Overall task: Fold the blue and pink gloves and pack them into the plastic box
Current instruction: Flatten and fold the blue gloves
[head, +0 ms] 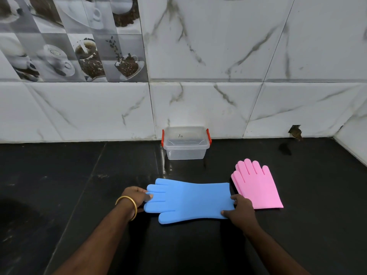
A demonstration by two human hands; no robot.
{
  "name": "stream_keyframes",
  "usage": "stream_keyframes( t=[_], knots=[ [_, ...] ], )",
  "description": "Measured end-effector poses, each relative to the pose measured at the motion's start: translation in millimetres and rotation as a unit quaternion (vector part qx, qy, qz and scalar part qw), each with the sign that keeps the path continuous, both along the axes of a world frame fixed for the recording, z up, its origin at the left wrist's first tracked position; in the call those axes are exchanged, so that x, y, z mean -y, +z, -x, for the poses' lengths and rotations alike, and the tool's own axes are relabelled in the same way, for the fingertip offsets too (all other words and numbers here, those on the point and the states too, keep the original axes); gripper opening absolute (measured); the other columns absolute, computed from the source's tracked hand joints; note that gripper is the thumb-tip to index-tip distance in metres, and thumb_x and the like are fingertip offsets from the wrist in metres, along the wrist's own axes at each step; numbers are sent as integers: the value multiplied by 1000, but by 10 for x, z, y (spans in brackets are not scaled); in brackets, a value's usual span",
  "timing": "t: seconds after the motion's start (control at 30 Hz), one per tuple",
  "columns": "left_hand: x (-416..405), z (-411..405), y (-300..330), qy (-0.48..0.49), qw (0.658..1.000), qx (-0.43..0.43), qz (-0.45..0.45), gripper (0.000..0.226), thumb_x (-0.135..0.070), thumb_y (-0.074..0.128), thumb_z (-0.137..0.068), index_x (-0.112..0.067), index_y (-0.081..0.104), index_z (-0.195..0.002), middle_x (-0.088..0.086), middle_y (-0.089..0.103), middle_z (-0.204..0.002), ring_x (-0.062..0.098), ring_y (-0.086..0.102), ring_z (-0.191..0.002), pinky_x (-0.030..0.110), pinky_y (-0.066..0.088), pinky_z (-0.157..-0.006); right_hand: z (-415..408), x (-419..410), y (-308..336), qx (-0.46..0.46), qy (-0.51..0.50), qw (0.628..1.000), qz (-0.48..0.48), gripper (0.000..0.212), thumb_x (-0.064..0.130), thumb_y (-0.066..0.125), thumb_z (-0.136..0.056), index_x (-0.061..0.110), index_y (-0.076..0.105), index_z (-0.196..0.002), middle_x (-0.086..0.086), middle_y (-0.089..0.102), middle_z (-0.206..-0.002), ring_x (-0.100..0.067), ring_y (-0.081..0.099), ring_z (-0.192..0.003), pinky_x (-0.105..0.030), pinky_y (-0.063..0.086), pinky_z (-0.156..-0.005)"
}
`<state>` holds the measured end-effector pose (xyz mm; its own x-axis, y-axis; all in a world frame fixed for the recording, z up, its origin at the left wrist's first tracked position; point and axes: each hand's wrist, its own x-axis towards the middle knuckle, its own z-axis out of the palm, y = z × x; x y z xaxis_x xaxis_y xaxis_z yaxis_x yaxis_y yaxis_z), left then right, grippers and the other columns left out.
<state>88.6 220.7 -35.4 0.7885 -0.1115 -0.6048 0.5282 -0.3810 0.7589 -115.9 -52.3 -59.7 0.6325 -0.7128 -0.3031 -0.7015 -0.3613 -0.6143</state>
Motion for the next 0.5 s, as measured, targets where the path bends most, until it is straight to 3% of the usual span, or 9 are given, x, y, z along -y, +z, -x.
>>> stream_keyframes(
  t=[0.13,0.23,0.3,0.37,0.43,0.5],
  knots=[
    [-195,-43,25,8,1000,1,-11,14,5,74,-76,-2,64,-84,23,71,-96,32,67,-76,35,55,-59,-36,-129,-54,36,-30,998,-31,68,21,91,-63,15,58,-122,-9,53,-123,-20,56,-107,-37,51,-95],
    [-223,-18,10,-14,997,47,-62,16,-5,77,-77,-4,67,-89,23,70,-103,33,66,-84,41,57,-73,-51,-175,-53,43,-50,997,-39,66,21,92,-62,13,59,-119,-8,57,-119,-19,56,-102,-28,50,-82],
    [-159,101,20,-80,953,176,-232,31,-24,77,-75,-13,67,-103,16,63,-115,33,62,-99,40,52,-89,-57,-170,-39,44,-62,996,-54,66,19,93,-60,11,60,-117,-6,60,-113,-16,56,-95,-20,43,-65],
    [19,356,63,-167,864,340,-332,42,-38,72,-75,-26,62,-113,5,55,-120,29,56,-109,37,47,-93,-72,-143,-5,35,-67,994,-80,67,17,94,-56,12,59,-113,-2,60,-106,-15,57,-93,-20,40,-61],
    [298,647,62,-309,821,413,-244,37,-39,66,-81,-30,58,-117,-3,53,-121,22,53,-113,34,44,-97,-106,-108,63,11,-71,991,-108,67,15,96,-52,14,57,-107,0,59,-101,-15,58,-92,-24,44,-63],
    [593,870,16,-428,805,376,-164,37,-38,61,-86,-29,56,-122,-5,49,-126,19,50,-118,34,41,-102,-145,-74,141,-11,-74,989,-125,65,13,97,-49,15,56,-99,-2,60,-97,-17,60,-88,-30,51,-67]
  ],
)
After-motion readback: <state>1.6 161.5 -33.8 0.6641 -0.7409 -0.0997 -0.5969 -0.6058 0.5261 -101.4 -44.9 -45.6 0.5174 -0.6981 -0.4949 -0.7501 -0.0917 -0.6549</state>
